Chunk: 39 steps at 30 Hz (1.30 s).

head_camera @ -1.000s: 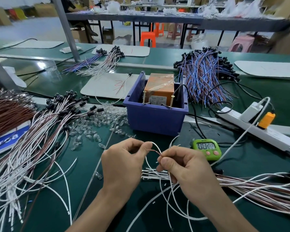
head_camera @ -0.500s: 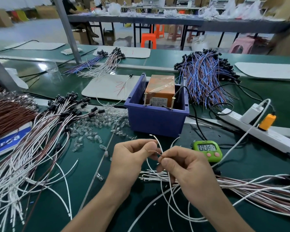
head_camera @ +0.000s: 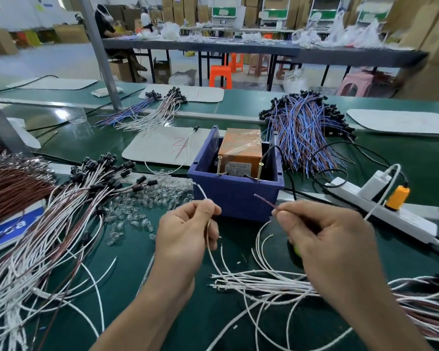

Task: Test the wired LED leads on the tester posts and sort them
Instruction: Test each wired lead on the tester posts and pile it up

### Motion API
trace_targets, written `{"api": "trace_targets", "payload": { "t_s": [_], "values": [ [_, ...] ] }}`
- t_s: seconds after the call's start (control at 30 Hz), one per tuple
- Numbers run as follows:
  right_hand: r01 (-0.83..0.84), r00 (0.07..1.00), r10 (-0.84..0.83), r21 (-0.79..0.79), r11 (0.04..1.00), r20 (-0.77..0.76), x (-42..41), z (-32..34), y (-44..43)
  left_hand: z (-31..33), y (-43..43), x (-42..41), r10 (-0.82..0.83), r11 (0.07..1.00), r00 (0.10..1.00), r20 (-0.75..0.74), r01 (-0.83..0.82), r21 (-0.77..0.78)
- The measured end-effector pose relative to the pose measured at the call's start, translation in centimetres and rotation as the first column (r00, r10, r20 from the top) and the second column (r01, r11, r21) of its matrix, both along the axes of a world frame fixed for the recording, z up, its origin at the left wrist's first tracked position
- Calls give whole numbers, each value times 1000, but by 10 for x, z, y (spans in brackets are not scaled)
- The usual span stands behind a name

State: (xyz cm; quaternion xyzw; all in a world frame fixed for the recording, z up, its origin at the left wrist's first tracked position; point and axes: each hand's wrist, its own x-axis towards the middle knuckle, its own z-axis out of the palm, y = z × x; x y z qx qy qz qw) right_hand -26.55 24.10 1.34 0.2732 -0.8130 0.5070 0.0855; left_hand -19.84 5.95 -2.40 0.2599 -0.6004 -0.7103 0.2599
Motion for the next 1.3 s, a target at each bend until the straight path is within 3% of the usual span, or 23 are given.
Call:
{"api": "trace_targets", "payload": {
  "t_s": [0.13,0.37,1.3],
  "values": [
    [67,992,-48,153,986,-119,-22,20,-4,10,-11,-17,115,989,993,40,-111,-94],
    [140,967,-77,255,957,-243,-44,25,-22,0,-18,-33,155,939,980,125,-107,-326],
    [85,984,-42,251,964,-174,-60,10,-23,-7,-16,-39,89,947,992,84,-59,-316]
  ]
}}
